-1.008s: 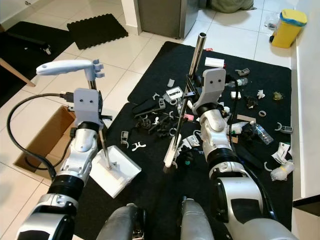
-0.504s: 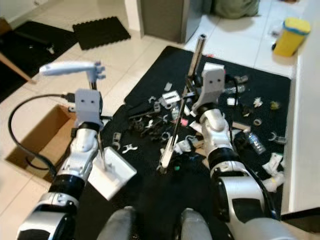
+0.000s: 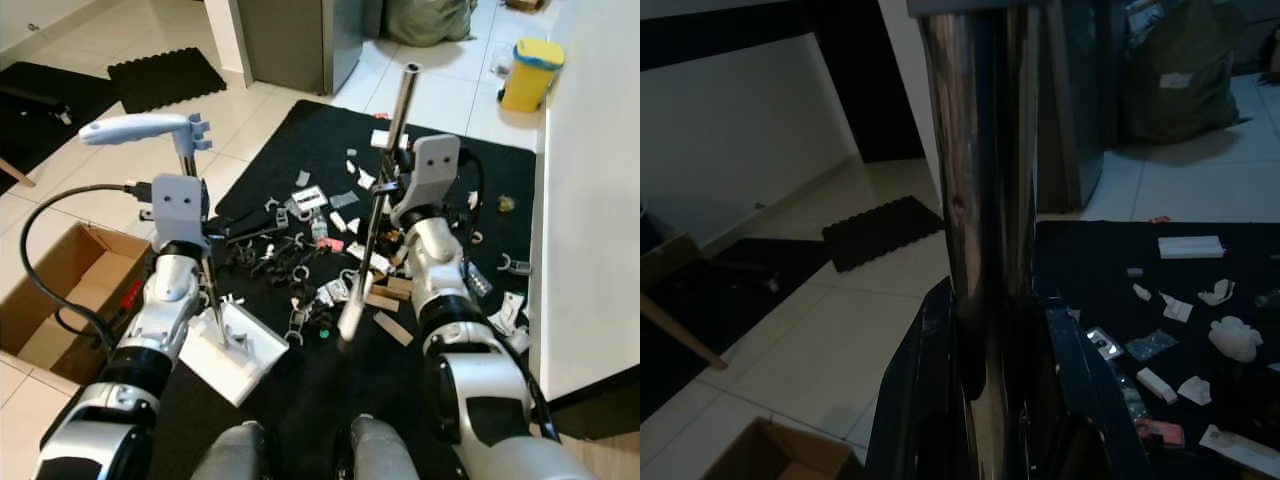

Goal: Sweep floor

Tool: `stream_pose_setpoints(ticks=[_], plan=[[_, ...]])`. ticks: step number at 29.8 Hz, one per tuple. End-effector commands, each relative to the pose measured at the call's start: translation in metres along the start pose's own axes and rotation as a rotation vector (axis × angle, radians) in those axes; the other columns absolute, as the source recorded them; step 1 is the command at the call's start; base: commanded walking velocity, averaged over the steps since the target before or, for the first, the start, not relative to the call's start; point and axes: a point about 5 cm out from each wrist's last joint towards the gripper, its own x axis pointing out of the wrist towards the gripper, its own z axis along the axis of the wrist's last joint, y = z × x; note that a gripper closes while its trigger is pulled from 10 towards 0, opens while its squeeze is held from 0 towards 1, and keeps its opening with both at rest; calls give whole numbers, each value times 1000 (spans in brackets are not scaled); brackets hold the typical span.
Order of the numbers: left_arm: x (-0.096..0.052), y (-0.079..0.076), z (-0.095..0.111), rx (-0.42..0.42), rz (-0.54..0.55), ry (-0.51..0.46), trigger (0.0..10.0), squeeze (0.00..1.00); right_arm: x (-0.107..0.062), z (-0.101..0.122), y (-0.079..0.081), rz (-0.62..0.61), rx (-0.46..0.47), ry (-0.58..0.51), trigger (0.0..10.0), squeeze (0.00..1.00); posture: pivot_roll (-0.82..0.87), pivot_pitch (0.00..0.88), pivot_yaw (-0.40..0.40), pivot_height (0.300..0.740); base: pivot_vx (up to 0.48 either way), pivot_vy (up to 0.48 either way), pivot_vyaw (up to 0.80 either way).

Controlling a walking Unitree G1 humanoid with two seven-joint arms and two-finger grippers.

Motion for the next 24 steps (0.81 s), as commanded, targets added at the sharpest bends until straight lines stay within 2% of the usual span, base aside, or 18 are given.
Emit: stream_pose_setpoints(ticks=[1, 8, 14, 21, 24], plan=[[3, 5, 9, 20, 8, -53, 10000, 0, 3, 5, 1, 2, 1, -19, 10000, 0, 63, 39, 11, 740, 0, 0, 0], [3, 5, 9, 14, 12, -52, 10000, 0, 3, 5, 1, 2, 1, -19, 10000, 0, 64, 40, 12, 740, 0, 0, 0], [3, 6, 9, 14, 15, -50, 10000, 0, 3, 5, 1, 3, 4, -19, 10000, 0, 66, 39, 11, 740, 0, 324, 0], [3, 6, 8, 16, 17, -47, 10000, 0, 3, 4, 2, 5, 4, -18, 10000, 0, 65, 39, 12, 740, 0, 0, 0], [3, 7, 8, 14, 18, -47, 10000, 0, 3, 4, 3, 7, 4, -17, 10000, 0, 65, 40, 12, 740, 0, 271, 0]])
